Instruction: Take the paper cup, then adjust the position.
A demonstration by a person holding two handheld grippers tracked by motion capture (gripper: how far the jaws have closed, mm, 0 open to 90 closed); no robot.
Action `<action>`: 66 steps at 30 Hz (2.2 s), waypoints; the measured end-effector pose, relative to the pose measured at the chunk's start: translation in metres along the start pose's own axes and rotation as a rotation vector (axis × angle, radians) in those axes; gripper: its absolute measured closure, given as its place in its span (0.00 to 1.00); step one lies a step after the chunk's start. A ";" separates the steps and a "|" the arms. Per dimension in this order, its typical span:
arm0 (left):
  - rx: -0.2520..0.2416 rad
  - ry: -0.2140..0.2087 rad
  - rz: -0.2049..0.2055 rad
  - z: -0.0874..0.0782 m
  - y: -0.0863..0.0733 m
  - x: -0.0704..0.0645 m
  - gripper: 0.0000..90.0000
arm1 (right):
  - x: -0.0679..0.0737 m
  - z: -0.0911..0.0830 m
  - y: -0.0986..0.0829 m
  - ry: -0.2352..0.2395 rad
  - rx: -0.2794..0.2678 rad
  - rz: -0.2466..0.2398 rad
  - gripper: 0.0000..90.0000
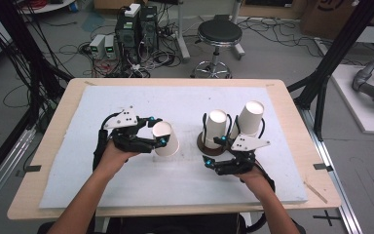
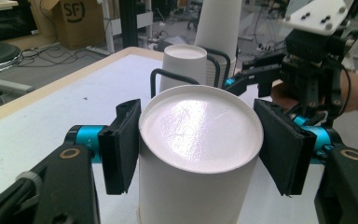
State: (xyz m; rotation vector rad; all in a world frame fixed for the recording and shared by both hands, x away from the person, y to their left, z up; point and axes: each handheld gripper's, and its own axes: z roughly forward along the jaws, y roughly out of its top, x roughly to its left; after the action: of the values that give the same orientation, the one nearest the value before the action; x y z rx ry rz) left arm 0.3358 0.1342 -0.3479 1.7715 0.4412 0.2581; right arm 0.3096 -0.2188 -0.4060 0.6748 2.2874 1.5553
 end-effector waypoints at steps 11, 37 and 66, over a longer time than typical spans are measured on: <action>-0.007 0.018 -0.015 -0.005 -0.005 0.006 0.39 | -0.001 0.015 0.008 0.100 0.079 0.019 0.24; -0.024 -0.027 -0.015 -0.004 -0.016 -0.009 0.39 | 0.017 0.018 0.010 0.178 0.051 -0.012 0.24; -0.013 -0.133 0.004 0.014 -0.018 -0.022 0.39 | 0.019 0.044 0.018 0.300 -0.011 -0.041 0.23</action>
State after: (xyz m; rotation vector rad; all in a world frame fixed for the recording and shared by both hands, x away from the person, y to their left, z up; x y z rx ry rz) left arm 0.3186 0.1159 -0.3675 1.7652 0.3402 0.1441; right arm 0.3189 -0.1686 -0.4051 0.4108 2.4821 1.7503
